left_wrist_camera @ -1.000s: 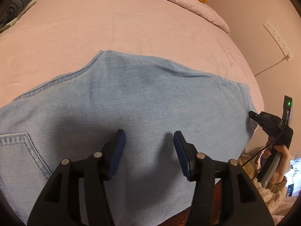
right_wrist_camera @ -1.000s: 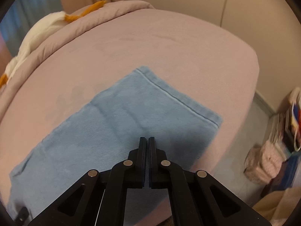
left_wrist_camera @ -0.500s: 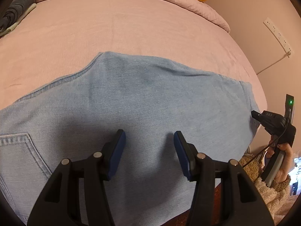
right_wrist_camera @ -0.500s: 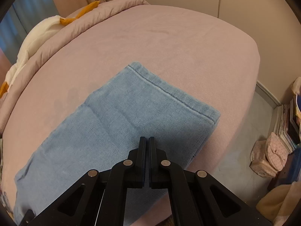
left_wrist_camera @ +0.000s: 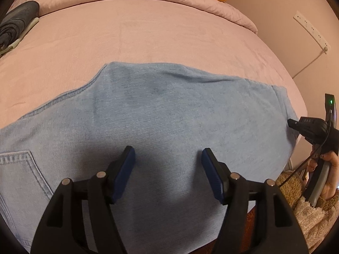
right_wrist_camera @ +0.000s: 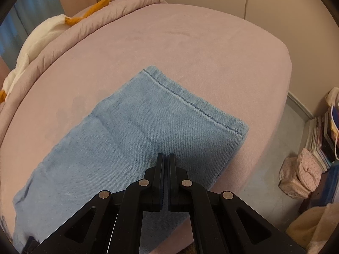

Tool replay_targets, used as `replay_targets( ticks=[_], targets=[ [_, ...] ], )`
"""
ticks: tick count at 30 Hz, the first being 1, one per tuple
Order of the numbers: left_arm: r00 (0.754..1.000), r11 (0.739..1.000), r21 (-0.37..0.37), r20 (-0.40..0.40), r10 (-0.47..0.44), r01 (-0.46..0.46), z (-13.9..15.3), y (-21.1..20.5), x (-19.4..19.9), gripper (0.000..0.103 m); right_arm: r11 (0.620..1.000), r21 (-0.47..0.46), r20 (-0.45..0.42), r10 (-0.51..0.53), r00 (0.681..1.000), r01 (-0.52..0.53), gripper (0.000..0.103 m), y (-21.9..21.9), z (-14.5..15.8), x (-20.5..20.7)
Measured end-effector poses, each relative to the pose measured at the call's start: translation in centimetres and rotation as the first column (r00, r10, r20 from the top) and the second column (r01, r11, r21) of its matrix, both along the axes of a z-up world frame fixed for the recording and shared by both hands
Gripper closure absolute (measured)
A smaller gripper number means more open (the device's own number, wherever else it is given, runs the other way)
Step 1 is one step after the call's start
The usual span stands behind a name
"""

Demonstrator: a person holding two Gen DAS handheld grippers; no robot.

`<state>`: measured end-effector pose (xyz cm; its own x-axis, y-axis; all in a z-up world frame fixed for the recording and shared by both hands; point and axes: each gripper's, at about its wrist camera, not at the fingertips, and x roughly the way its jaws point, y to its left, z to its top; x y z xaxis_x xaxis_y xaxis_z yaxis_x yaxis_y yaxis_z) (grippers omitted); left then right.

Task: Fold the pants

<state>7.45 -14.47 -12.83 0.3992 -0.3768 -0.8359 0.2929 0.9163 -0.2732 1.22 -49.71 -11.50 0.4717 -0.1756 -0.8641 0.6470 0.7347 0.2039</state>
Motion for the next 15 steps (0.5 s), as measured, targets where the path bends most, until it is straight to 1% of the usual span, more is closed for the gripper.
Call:
replay_targets(
  ticks=[4, 5, 8, 10, 11, 12, 13, 14, 15],
  targets=[
    [1.000, 1.000, -0.021, -0.002, 0.023, -0.023, 0.2, 0.5, -0.2, 0.038, 1.000, -0.002, -0.011, 0.009, 1.000, -0.009, 0.103, 0.1, 0.1, -0.2],
    [0.999, 0.999, -0.033, -0.003, 0.038, -0.038, 0.5, 0.7, -0.3, 0.041, 1.000, -0.010, -0.013, 0.012, 1.000, -0.013, 0.103, 0.2, 0.4, -0.3],
    [0.996, 0.994, -0.056, 0.008, 0.090, -0.089, 1.3, 1.6, -0.7, 0.042, 0.998, -0.051, 0.000, 0.040, 0.999, -0.040, 0.103, 0.6, 1.4, -1.0],
    [0.995, 0.993, -0.058, 0.016, 0.102, -0.101, 1.8, 1.9, -0.9, 0.042, 0.998, -0.056, 0.008, 0.040, 0.999, -0.039, 0.081, 0.4, 1.9, -1.6],
    [0.994, 0.993, -0.055, 0.022, 0.108, -0.107, 2.0, 2.1, -0.9, 0.042, 0.998, -0.048, 0.019, 0.029, 0.999, -0.028, 0.051, 0.1, 2.0, -2.0],
    [0.993, 0.992, -0.054, 0.029, 0.116, -0.114, 2.3, 2.3, -1.0, 0.042, 0.999, -0.036, 0.042, 0.014, 0.999, -0.012, 0.027, -0.2, 2.3, -2.4],
    [0.992, 0.992, -0.055, 0.032, 0.119, -0.117, 2.5, 2.4, -1.1, 0.040, 1.000, -0.023, 0.079, -0.006, 0.997, 0.008, 0.022, -0.7, 2.5, -3.0],
    [0.993, 0.991, -0.060, 0.032, 0.118, -0.116, 2.6, 2.4, -1.2, 0.040, 0.999, -0.003, 0.120, -0.032, 0.992, 0.033, 0.019, -1.2, 2.7, -3.6],
    [0.993, 0.992, -0.066, 0.028, 0.112, -0.110, 2.7, 2.4, -1.3, 0.040, 0.999, 0.020, 0.133, -0.052, 0.990, 0.050, 0.019, -1.8, 2.7, -3.8]
  ],
)
